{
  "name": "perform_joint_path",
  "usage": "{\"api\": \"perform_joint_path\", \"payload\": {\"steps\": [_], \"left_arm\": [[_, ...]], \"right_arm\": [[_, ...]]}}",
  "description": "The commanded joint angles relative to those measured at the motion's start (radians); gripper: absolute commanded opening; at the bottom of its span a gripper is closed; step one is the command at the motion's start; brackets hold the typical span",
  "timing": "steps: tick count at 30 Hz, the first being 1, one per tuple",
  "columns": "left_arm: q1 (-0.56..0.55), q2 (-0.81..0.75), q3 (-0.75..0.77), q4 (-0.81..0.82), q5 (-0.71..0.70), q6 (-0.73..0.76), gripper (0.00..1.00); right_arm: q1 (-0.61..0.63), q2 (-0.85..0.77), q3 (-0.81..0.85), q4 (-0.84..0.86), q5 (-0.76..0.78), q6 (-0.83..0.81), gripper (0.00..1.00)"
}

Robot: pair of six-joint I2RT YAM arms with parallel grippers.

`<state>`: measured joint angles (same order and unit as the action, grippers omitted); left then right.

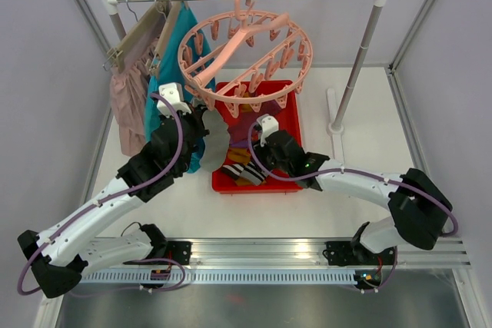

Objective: Clip the socks to the hanger
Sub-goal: Pick up the sock from the bin.

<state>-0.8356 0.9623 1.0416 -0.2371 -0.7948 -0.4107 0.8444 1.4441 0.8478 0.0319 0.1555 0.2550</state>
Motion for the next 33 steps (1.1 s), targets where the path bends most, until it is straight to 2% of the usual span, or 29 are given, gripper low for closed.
{"api": "perform_joint_path", "payload": {"steps": [1,21,27,33], "left_arm": [[-0.002,-0.004,0.04,0.033,-0.007,0.033,0.04],[-0.002,0.007,0.037,0.042,0.02,0.024,0.04],[-0.002,0.001,0.031,0.036,0.028,0.018,0.04],[-0.002,-0.011,0.028,0.027,0.034,0.013,0.05]], "right_arm": [[0.053,0.044,0.017,0.062,0.001,-0.01,0.51],[0.067,0.229,0.042,0.089,0.047,-0.016,0.52],[0.067,0.248,0.051,0.097,0.059,-0.013,0.4],[0.068,0.202,0.028,0.114,0.073,0.004,0.16]]}}
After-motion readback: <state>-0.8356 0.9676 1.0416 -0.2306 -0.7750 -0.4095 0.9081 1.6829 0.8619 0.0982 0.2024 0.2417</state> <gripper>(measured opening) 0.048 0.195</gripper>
